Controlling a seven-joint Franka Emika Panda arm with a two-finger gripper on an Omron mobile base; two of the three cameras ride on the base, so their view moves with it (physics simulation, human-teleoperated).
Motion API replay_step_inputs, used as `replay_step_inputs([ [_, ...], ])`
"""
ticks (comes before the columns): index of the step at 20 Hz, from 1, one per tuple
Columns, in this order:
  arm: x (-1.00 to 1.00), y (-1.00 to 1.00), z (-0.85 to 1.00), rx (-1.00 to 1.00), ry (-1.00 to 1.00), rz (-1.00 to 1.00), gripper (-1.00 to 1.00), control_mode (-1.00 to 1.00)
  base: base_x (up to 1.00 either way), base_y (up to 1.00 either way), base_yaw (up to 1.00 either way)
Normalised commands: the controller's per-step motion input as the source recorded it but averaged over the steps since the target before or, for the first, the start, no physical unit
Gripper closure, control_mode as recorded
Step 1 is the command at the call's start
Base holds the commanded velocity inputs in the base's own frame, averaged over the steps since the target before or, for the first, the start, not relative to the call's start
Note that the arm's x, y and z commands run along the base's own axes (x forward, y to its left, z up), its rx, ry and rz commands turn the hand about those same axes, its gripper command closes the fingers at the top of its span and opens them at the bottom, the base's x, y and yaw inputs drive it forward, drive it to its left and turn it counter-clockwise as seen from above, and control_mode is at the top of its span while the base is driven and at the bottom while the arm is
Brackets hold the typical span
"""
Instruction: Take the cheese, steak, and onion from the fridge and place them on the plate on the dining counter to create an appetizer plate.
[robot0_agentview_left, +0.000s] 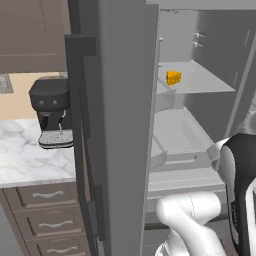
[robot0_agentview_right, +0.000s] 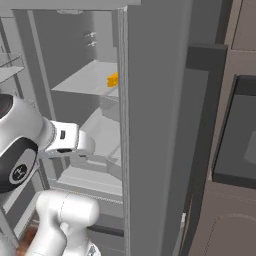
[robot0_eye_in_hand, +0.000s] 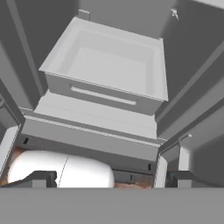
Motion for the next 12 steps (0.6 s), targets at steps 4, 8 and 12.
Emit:
replay_step_inputs([
  [4, 0.36, 0.26, 0.41, 0.0, -0.04, -0.01, -1.0, -1.0, 0.0, 0.0, 0.0],
  [8, 0.55, 0.37, 0.11, 0.02, -0.12, 0.0, -1.0, -1.0, 0.0, 0.0, 0.0],
  [12, 0.55, 0.17, 0.0, 0.07, -0.13, 0.0, -1.0, -1.0, 0.0, 0.0, 0.0],
])
